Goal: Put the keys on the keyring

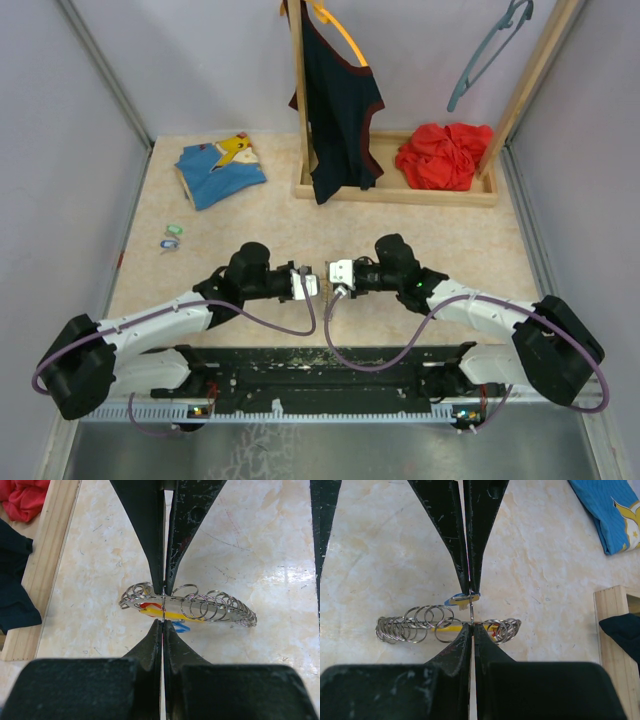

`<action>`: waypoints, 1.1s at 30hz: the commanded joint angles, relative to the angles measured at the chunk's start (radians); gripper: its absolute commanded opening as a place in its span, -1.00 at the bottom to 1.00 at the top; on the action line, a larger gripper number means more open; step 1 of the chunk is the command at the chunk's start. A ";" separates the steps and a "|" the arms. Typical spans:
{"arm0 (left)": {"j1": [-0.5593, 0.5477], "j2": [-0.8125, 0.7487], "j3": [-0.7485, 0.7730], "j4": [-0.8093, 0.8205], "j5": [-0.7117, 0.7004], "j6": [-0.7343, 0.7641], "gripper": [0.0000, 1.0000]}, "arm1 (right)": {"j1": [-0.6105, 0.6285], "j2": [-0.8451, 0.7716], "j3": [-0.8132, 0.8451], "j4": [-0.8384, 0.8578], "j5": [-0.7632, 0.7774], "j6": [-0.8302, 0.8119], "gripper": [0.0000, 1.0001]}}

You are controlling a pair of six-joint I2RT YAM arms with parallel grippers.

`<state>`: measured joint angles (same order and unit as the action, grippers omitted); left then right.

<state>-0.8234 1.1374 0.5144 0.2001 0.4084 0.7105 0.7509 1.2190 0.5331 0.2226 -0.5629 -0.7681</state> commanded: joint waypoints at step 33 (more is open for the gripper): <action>-0.008 -0.031 0.009 0.058 0.041 -0.017 -1.00 | 0.033 0.062 0.124 -0.095 -0.097 -0.043 -1.00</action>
<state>-0.8230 1.1305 0.5144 0.1989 0.4114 0.7029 0.7605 1.2636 0.6060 0.1349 -0.6044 -0.8005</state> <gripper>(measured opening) 0.004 0.009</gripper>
